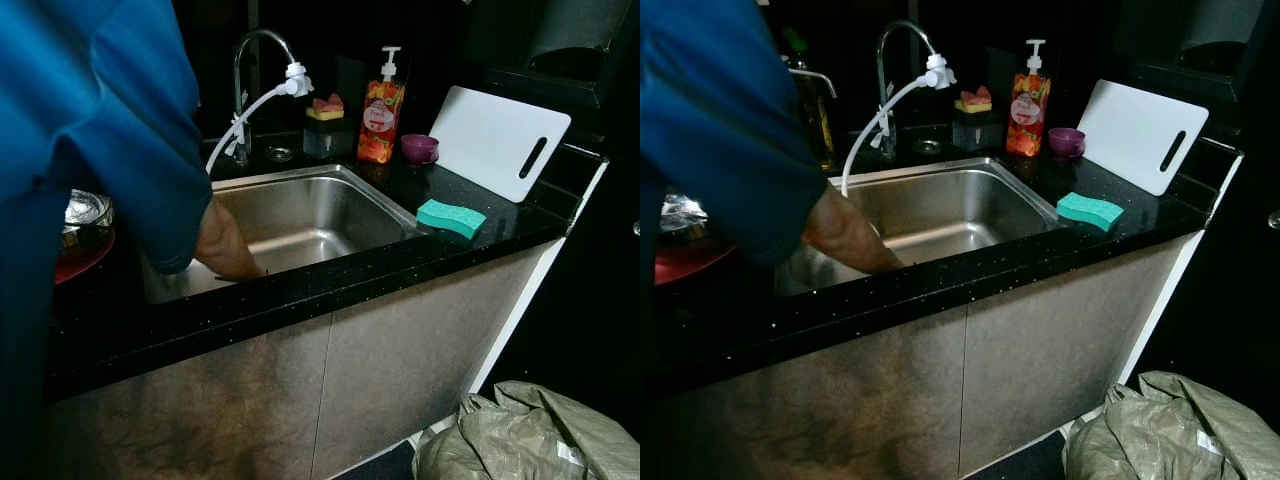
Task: Kitchen organization
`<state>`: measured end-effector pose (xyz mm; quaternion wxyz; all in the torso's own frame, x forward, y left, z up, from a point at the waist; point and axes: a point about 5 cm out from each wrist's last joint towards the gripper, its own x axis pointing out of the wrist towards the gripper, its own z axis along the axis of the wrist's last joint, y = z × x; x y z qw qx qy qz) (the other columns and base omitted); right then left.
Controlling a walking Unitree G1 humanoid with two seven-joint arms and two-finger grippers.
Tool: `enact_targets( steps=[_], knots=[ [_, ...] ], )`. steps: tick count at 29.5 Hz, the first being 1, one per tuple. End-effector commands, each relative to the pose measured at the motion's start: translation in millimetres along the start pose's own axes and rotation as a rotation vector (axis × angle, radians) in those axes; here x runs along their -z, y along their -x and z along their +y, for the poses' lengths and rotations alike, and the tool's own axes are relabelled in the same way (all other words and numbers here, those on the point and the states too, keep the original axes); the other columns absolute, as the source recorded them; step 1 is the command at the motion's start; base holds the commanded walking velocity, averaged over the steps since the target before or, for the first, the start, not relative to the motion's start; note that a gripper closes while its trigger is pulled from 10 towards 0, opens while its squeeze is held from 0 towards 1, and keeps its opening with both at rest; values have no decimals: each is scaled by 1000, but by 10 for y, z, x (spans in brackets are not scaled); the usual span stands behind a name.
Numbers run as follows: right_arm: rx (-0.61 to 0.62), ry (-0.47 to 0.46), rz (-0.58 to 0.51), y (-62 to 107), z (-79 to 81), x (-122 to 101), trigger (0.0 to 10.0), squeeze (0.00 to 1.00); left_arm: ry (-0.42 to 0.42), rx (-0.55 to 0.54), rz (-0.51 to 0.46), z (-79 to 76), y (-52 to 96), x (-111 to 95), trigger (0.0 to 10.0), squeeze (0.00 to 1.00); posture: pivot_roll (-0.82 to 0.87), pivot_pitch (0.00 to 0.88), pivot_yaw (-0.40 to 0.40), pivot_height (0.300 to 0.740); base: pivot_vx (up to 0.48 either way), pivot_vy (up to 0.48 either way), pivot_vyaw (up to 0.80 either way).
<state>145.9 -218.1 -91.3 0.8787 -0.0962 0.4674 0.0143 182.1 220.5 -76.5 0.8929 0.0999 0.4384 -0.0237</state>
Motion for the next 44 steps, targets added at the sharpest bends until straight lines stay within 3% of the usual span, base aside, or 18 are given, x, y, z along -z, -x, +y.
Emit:
enact_targets(
  steps=[1, 5, 7, 12, 16, 26, 31, 40, 44],
  knots=[
    [-2, 1, 8, 3, 0, 15, 10000, 0, 88, -56, 4, 73, 18, 44, 10000, 0, 6, 105, -38, 740, 0, 0, 0],
    [-4, 0, 3, 2, 4, 6, 10000, 0, 169, -63, -91, 117, 10, -92, 10000, 0, 6, 107, -37, 740, 0, 0, 0],
    [-3, -2, 3, 2, 5, 7, 10000, 0, 134, -49, -151, 123, 10, -184, 10000, 0, 6, 107, -37, 740, 0, 0, 0],
    [-2, -4, 3, 4, 1, 12, 10000, 0, 127, -27, -181, 116, 5, -251, 10000, 0, 6, 109, -36, 740, 0, 0, 0],
    [-3, -3, 6, 7, 0, 21, 10000, 0, 121, 62, -204, 37, 7, -284, 10000, 0, 8, 110, -37, 740, 0, 0, 0],
    [-2, -6, 6, 10, 0, 31, 10000, 0, -112, 7, -344, 40, 72, -410, 10000, 0, 9, 114, -35, 740, 0, 0, 0],
    [-3, -8, 7, 13, 5, 43, 10000, 0, -106, 6, -394, 65, 110, -464, 10000, 0, 9, 118, -32, 740, 0, 0, 0],
    [-5, -9, 20, 16, 18, 70, 10000, 0, -295, 64, -429, 42, 165, -452, 10000, 0, 12, 122, -28, 740, 0, 0, 0],
    [-4, -12, 24, 16, 20, 77, 10000, 0, -281, 78, -470, 25, 175, -560, 10000, 0, 12, 122, -28, 740, 0, 0, 0]
  ],
)
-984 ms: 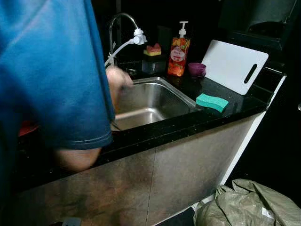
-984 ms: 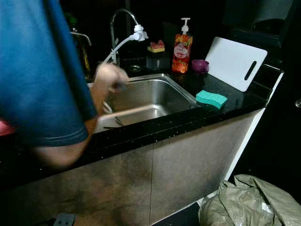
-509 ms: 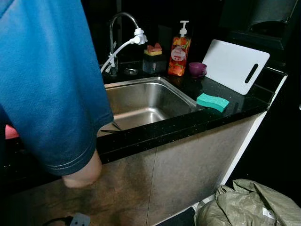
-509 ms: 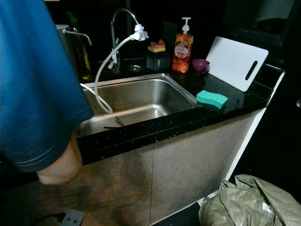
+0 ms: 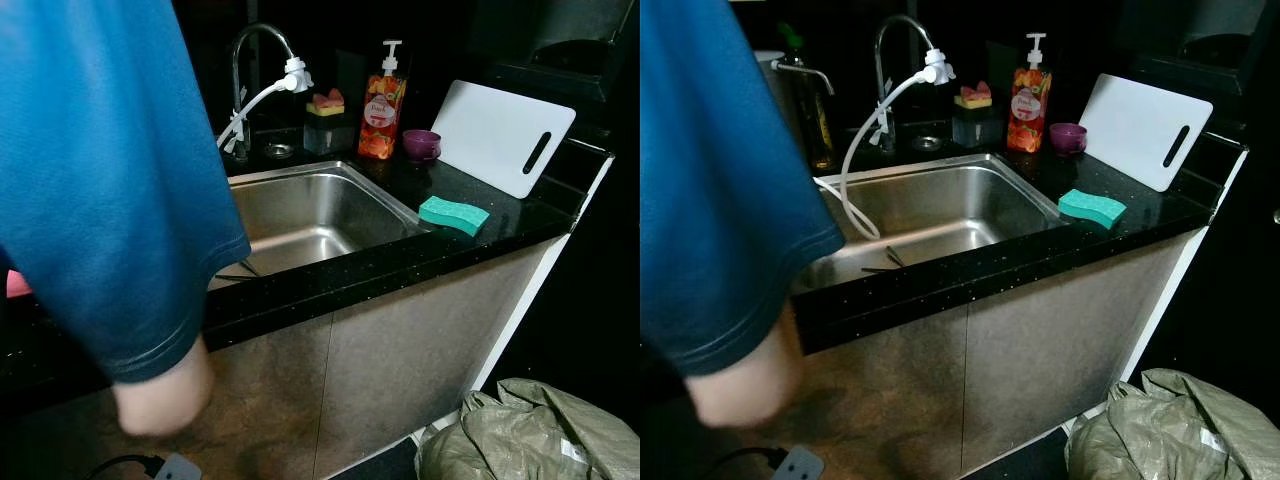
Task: Kitchen organization
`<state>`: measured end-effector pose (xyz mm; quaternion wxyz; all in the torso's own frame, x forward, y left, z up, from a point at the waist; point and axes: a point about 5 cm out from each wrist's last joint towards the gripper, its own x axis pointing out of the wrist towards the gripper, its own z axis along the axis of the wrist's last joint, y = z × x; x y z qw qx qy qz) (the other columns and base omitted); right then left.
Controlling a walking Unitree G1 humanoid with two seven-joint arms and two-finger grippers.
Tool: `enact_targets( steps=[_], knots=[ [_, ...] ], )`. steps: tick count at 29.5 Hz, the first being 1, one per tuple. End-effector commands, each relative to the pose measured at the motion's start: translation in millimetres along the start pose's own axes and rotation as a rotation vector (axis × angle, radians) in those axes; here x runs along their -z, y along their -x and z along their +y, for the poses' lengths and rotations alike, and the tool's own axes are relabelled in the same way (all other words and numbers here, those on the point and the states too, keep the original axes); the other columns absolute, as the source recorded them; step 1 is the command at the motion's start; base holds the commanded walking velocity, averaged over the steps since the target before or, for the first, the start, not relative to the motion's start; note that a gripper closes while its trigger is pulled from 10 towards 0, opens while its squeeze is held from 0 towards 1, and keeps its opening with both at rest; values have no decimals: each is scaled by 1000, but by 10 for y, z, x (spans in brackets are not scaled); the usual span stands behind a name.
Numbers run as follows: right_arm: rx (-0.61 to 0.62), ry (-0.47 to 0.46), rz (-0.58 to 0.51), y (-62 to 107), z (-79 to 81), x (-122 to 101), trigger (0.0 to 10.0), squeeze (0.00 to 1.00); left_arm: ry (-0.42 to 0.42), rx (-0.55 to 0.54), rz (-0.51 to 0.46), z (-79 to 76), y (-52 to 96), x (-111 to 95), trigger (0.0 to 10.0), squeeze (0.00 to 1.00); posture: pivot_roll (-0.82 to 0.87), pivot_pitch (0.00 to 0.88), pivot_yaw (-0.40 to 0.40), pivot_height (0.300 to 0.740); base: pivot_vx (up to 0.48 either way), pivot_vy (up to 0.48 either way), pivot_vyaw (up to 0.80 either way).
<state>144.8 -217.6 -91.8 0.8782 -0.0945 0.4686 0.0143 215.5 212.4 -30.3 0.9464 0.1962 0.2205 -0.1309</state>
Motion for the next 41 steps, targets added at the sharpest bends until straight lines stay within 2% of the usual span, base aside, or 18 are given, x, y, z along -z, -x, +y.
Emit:
enact_targets(
  steps=[1, 4, 6, 10, 17, 20, 33, 41],
  knots=[
    [-2, -10, 22, 14, 12, 69, 10000, 0, -2, 18, -23, -10, -5, -45, 10000, 0, 12, 122, -28, 740, 0, 0, 0],
    [-1, -9, 27, 16, 13, 79, 10000, 0, 9, 27, -6, -22, -16, -37, 10000, 0, 16, 121, -27, 740, 0, 0, 0],
    [-2, -9, 32, 16, 16, 85, 10000, 0, 20, 28, 67, -40, -18, 65, 10000, 0, 12, 118, -26, 740, 0, 0, 0],
    [-1, -13, 29, 12, 20, 74, 10000, 0, 53, 5, 122, -46, -33, 127, 10000, 0, 3, 117, -24, 740, 0, 0, 0],
    [1, -14, 20, 5, 12, 45, 10000, 0, 81, 11, 104, -64, -121, 16, 10000, 0, -1, 120, -24, 740, 0, 0, 0],
    [8, -16, 1, -8, -19, -18, 10000, 0, 104, 41, 83, -98, -215, -105, 10000, 0, -7, 132, -28, 740, 0, 0, 0],
    [15, -15, 13, 9, -71, 28, 10000, 0, 114, 54, 157, -197, -202, 0, 10000, 0, -12, 136, -33, 740, 0, 0, 0],
    [8, -15, -1, -4, -59, -19, 10000, 0, 103, 58, 197, -231, -170, 78, 10000, 0, -12, 144, -41, 740, 0, 0, 0]
  ],
)
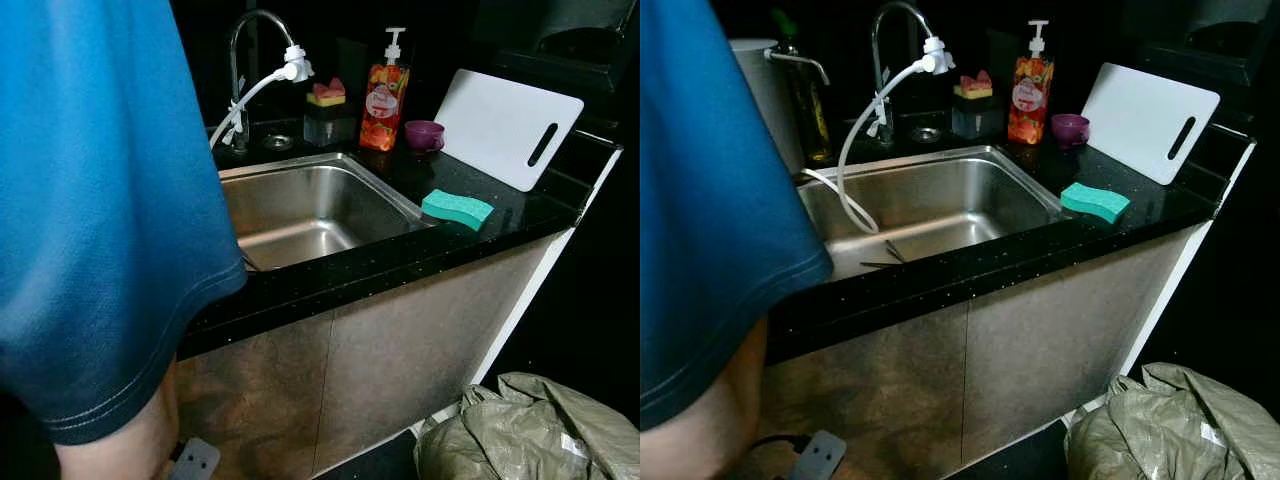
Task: Kitchen organization
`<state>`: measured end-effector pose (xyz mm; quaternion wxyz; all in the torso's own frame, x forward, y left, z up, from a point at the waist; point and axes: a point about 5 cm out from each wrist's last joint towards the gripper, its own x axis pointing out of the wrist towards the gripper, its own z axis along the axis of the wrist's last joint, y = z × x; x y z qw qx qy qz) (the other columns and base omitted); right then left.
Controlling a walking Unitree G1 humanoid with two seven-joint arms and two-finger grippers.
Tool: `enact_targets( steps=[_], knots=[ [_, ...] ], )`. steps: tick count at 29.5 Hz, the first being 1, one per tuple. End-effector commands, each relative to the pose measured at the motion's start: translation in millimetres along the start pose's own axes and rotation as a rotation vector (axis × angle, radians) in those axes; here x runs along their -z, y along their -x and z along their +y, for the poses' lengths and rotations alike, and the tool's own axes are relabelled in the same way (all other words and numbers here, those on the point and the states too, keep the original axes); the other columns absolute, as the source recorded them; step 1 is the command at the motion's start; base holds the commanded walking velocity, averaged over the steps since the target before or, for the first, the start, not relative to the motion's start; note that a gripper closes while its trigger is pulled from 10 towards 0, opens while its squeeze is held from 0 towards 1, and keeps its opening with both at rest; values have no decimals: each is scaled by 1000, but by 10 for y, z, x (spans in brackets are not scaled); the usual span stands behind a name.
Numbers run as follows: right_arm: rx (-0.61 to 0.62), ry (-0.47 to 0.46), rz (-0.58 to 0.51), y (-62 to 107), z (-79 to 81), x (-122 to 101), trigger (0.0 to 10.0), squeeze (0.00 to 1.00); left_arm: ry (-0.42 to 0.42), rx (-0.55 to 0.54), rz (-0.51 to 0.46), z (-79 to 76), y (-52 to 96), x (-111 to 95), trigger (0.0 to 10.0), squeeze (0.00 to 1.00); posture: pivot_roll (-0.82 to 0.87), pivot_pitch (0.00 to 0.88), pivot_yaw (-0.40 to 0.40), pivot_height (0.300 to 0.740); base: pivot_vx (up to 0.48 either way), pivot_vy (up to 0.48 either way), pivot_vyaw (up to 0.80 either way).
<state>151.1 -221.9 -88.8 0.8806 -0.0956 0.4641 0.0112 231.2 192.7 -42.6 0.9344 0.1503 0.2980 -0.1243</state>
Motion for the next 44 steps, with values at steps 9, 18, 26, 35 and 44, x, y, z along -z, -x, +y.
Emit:
enact_targets(
  steps=[9, 18, 26, 35, 44],
  knots=[
    [-1, -3, -5, 0, -29, -13, 10000, 0, 7, -9, 109, -68, 96, 281, 10000, 0, -6, 138, -55, 740, 0, 0, 0],
    [3, 1, -31, -17, -64, -108, 10000, 0, 6, -19, 144, -90, 131, 368, 10000, 0, 5, 139, -73, 740, 0, 0, 0],
    [17, -19, -38, -27, -54, -139, 10000, 0, 5, -25, 146, -69, 136, 372, 10000, 0, 3, 133, -51, 740, 0, 0, 0],
    [22, -16, -9, 1, -54, -21, 10000, 0, 1, -28, 161, -65, 145, 399, 10000, 0, 1, 126, -50, 740, 0, 0, 0],
    [29, -19, -8, 5, -84, -21, 10000, 0, 1, -27, 164, -68, 160, 423, 10000, 0, 6, 126, -63, 740, 0, 0, 0]
  ],
)
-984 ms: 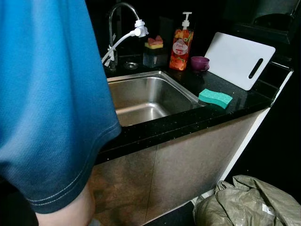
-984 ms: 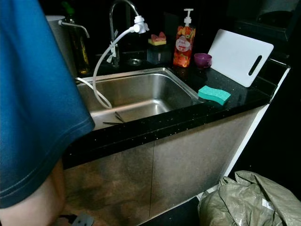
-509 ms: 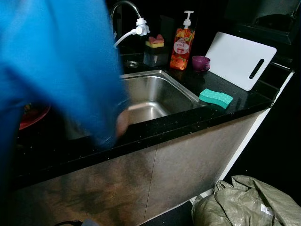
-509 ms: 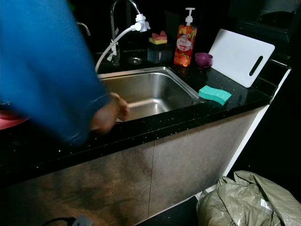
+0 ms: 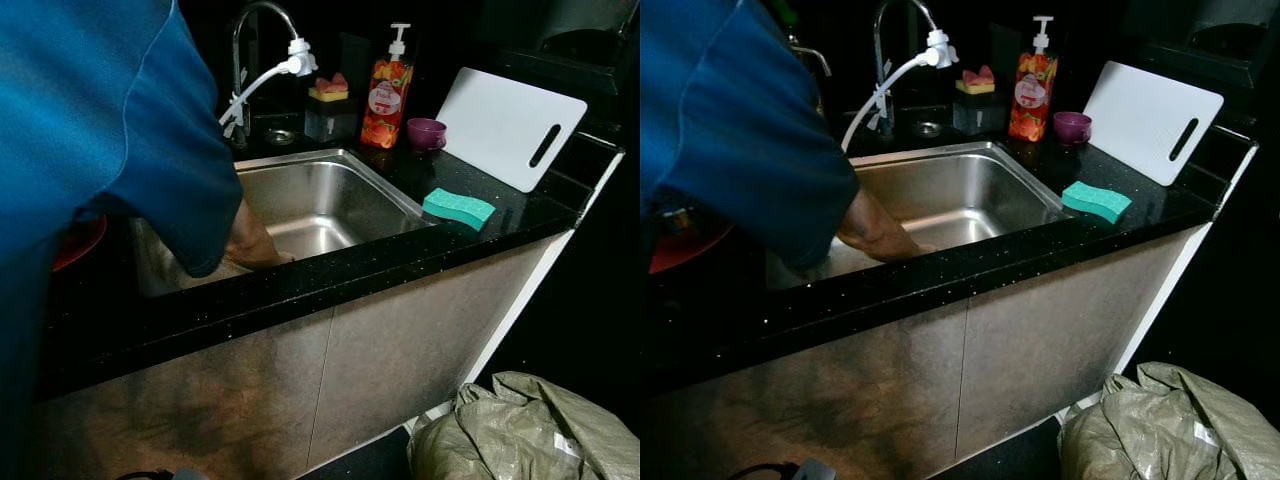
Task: Kitchen organization
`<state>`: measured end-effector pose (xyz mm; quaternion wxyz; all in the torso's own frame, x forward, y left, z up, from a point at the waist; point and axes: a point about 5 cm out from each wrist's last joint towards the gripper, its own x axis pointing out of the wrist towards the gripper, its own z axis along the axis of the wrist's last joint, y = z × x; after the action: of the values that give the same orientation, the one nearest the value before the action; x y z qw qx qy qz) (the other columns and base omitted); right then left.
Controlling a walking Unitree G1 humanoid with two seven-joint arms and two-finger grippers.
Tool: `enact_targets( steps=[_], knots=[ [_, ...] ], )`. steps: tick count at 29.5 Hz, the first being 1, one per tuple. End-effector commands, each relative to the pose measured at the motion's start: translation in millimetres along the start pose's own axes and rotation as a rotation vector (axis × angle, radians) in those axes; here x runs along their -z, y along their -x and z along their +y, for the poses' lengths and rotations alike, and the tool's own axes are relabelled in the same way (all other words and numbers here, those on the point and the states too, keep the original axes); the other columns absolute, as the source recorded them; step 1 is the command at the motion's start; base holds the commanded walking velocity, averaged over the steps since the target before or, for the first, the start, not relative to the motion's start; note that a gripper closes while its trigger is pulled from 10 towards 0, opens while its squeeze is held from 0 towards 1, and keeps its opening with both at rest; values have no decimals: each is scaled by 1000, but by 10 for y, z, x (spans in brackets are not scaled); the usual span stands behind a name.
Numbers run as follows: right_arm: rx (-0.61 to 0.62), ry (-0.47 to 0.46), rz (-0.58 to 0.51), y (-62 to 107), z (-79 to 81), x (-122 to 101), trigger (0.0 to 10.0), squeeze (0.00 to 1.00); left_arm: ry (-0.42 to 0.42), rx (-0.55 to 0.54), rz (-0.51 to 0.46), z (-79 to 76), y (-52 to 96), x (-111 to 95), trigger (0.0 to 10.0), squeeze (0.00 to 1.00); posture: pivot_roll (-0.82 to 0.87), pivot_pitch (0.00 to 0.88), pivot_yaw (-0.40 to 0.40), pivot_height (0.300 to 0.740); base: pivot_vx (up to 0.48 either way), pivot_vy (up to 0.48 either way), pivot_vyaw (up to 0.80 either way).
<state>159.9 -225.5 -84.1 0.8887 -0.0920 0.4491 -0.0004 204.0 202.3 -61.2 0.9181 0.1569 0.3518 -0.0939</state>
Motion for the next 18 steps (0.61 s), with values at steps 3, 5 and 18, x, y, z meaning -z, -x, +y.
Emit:
enact_targets(
  steps=[3, 5, 18],
  knots=[
    [7, 5, 24, 16, -31, 60, 10000, 0, -11, 6, 45, -13, 34, 114, 10000, 0, 6, 135, -65, 740, 0, 0, 0],
    [10, 13, 13, 4, -62, 6, 10000, 0, -12, 10, 44, -24, 30, 108, 10000, 0, -3, 136, -57, 740, 0, 0, 0],
    [15, -19, -5, -11, -23, -39, 10000, 0, -27, 13, 31, 9, -2, 27, 10000, 0, 1, 139, -45, 740, 0, 0, 0]
  ],
)
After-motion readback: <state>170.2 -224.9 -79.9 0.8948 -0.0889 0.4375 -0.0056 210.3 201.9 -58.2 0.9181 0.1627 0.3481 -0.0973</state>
